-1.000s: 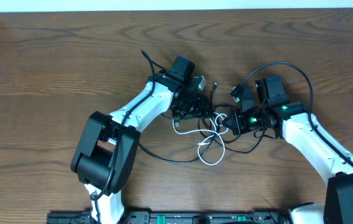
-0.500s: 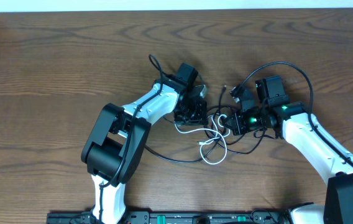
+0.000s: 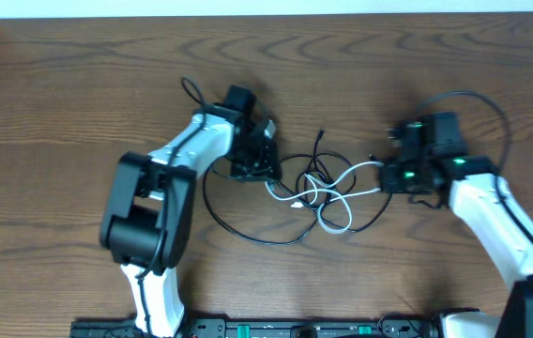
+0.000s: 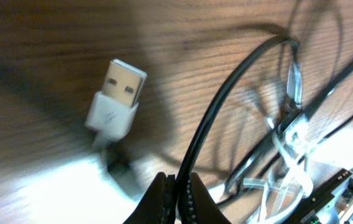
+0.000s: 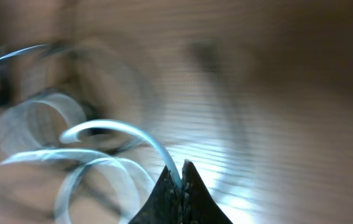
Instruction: Untangle cables
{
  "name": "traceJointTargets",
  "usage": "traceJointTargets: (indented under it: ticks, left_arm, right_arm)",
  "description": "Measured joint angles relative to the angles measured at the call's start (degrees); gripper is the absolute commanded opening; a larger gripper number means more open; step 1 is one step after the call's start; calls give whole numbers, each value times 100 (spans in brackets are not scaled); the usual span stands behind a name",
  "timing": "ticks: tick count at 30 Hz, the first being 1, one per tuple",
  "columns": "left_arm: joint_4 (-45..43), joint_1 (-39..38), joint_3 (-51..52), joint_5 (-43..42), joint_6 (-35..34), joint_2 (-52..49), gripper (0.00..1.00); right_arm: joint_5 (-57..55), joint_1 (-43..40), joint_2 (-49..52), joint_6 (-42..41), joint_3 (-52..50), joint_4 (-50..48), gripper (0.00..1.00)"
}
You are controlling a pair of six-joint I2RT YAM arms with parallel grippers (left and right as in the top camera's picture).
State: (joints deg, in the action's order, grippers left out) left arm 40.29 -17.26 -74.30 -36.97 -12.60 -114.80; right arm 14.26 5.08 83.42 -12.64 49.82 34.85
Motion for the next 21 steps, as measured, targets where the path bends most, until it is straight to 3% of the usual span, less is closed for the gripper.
traceJointTargets:
  ticks: [9,21]
  left_arm:
    - [42,789,2,-2,365,1290,8]
    - [42,1945,2,-337,367,2500,8]
  right_arm:
    - [-1515,-1377,-208,-579,7,968,1]
    - [-2033,-1714,-208,-765,7,1204,1]
